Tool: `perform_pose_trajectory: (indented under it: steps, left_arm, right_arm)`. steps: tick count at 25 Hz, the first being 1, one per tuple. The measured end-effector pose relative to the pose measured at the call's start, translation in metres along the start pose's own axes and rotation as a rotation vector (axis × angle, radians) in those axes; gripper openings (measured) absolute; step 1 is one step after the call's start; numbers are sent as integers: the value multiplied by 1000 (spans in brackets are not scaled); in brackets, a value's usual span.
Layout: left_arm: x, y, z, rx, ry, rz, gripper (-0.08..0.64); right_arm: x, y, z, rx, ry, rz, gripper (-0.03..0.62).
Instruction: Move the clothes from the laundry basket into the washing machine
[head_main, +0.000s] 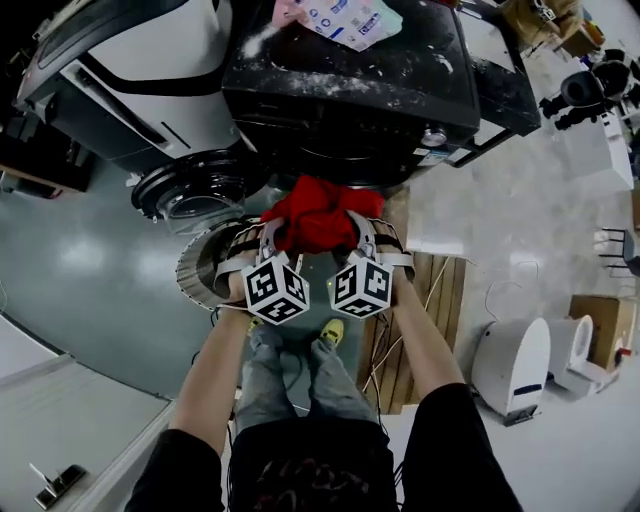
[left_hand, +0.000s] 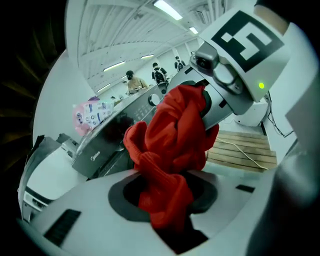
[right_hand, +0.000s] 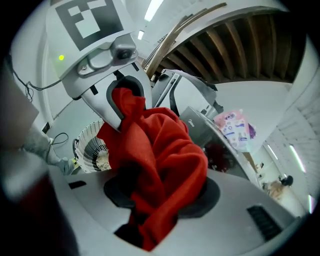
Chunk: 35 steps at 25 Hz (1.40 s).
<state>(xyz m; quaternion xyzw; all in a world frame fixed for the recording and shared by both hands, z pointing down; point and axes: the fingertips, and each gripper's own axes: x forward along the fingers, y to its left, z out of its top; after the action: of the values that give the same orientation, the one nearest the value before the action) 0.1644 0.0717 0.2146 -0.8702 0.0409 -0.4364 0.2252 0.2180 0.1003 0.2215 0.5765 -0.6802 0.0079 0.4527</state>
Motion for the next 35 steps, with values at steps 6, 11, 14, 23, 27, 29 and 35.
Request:
perform_pose_trajectory:
  steps: [6, 11, 14, 23, 27, 29, 35]
  left_arm:
    - [7, -16, 64, 74, -31, 0, 135]
    - [9, -22, 98, 104, -63, -21, 135]
    - [9, -20, 103, 112, -71, -30, 135]
    - [7, 9, 89, 135, -102, -42, 137]
    - [3, 19, 79, 161, -114, -49, 137]
    - [3, 25, 76, 165, -117, -54, 137]
    - [14, 34, 76, 173, -121, -67, 137]
  right_arm:
    - [-37, -39, -37, 22, 9, -66, 172]
    - [-60, -61, -56, 59, 38, -109, 172]
    - [-62, -66, -55, 69, 52, -115, 172]
    - [-44, -73, -30, 70, 80, -138, 172]
    - [-37, -72, -17, 63, 95, -145, 172]
    - [-33, -74, -12, 67, 103, -146, 172]
    - [-22, -82, -13, 62, 117, -142, 172]
